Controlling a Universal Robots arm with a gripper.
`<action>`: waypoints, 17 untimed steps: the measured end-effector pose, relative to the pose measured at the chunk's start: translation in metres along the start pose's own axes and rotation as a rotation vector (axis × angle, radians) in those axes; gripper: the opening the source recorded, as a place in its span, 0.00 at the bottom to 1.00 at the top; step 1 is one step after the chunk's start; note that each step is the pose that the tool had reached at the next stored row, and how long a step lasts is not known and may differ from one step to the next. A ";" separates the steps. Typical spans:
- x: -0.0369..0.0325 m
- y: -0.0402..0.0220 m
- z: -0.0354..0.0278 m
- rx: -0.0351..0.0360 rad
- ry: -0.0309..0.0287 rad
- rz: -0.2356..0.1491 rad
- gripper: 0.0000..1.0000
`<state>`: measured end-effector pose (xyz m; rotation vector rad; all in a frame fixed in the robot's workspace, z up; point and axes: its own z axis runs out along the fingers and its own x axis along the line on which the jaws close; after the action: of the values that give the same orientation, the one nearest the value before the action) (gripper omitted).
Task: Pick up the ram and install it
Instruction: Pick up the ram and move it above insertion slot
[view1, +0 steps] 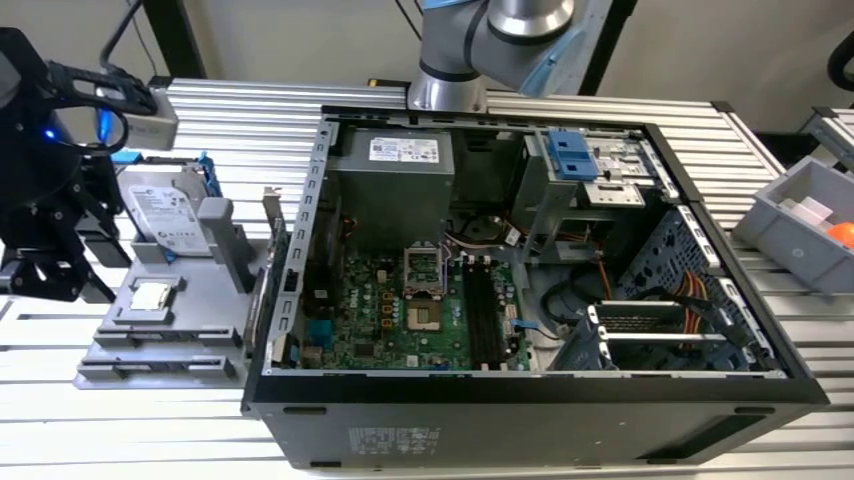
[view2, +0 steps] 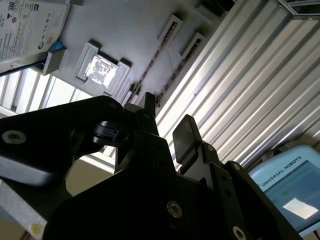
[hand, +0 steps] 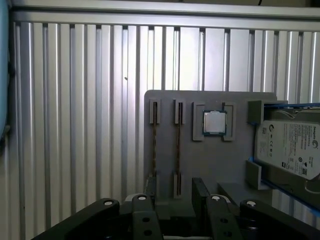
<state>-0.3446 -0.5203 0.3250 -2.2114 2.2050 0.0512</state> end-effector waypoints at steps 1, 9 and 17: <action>0.0000 0.0000 0.0004 0.0000 0.0000 0.000 1.00; 0.0001 0.0000 0.0039 -0.0001 0.0000 0.000 1.00; 0.0003 -0.0001 0.0077 0.0000 0.0000 0.000 1.00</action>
<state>-0.3446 -0.5203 0.3173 -2.2113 2.2050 0.0512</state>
